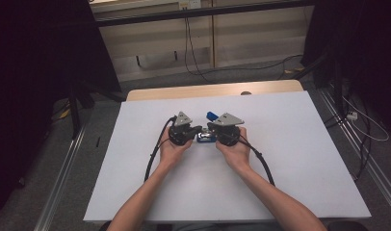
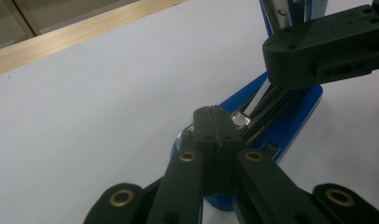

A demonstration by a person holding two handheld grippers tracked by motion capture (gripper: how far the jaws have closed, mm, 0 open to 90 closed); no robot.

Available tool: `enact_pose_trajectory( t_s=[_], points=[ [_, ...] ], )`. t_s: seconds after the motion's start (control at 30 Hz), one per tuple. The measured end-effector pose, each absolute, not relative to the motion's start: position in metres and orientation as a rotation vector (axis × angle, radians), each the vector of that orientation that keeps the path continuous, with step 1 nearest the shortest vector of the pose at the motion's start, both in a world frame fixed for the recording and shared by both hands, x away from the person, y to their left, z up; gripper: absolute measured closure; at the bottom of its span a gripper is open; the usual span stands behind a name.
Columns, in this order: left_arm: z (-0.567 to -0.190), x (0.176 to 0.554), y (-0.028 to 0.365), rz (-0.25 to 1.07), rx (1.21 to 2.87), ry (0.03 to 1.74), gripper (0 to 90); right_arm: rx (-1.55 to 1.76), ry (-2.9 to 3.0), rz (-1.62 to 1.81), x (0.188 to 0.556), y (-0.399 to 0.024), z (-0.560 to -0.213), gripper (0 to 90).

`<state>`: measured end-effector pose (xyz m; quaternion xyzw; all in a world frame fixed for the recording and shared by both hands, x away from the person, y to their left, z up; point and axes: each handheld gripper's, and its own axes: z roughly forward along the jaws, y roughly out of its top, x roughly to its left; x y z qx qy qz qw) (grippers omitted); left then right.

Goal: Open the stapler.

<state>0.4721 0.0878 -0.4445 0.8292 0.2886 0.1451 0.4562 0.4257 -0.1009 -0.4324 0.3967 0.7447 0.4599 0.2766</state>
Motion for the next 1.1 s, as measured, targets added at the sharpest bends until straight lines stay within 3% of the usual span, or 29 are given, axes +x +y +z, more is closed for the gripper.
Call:
enact_pose_trajectory(
  t_s=[1.1],
  points=[
    [-0.445, 0.473, 0.089, 0.352, 2.035, 0.71, 90.0, 1.118, 1.913, 1.247, 0.422, -0.119, -0.425, 90.0]
  ],
)
